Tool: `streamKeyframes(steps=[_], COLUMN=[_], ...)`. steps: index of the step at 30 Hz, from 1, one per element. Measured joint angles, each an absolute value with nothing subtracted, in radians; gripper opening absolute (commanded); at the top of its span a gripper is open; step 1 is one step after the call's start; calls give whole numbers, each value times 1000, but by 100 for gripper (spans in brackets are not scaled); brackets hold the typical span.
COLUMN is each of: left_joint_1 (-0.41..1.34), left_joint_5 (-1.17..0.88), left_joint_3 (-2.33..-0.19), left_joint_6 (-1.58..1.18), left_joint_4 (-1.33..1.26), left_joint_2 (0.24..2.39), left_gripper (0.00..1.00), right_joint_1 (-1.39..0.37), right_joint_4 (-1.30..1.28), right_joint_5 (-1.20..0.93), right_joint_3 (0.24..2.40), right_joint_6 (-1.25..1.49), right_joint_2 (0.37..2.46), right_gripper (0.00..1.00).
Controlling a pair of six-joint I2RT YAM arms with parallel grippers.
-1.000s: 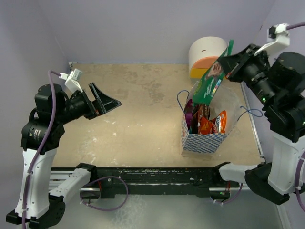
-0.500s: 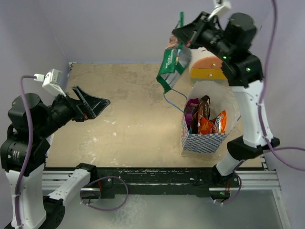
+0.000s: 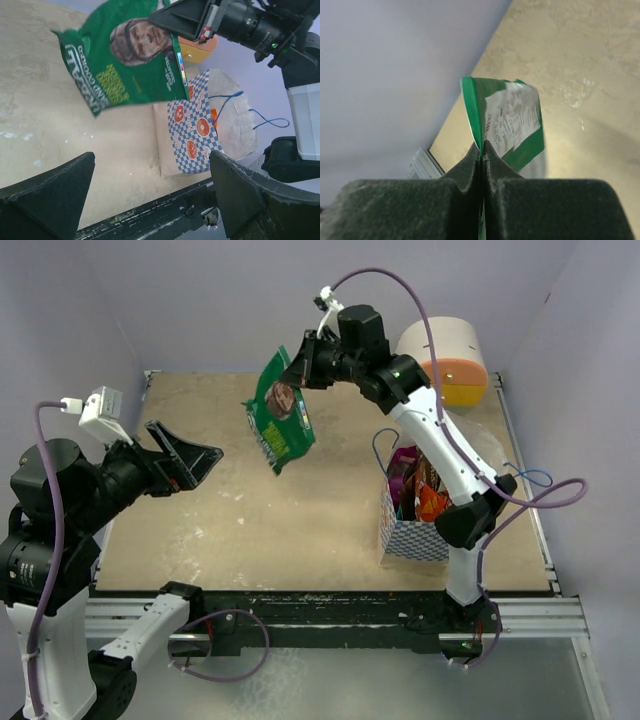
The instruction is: Take the snacks out of the paper bag
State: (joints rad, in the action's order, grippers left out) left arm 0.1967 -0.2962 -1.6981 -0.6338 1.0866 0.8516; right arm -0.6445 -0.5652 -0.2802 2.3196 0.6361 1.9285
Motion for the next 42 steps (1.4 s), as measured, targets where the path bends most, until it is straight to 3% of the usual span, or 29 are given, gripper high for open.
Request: streamKeyframes(steps=[12, 27, 32, 34, 38, 42], left_joint_1=[197, 197, 197, 197, 197, 197], left_joint_5=[-287, -272, -252, -245, -231, -230], left_joint_3=[-1698, -1760, -1788, -1806, -1832, -1832], left_joint_6=[-611, -582, -582, -582, -582, -583], left_joint_4=[1089, 1147, 1179, 1199, 1214, 1222], left_joint_2=[895, 925, 914, 913, 911, 903], left_gripper=[99, 99, 99, 99, 99, 99], right_joint_1=[-644, -672, -814, -866, -927, -912], right_joint_4=[-709, -772, -693, -649, -568, -563], right_joint_5=[-252, 181, 184, 109, -64, -128], right_joint_3=[2328, 2464, 2467, 2468, 2412, 2400], right_joint_6=[439, -10, 54, 147, 341, 429], right_joint_2=[2071, 2156, 2277, 2350, 2407, 2379], right_gripper=[0, 0, 23, 39, 57, 63])
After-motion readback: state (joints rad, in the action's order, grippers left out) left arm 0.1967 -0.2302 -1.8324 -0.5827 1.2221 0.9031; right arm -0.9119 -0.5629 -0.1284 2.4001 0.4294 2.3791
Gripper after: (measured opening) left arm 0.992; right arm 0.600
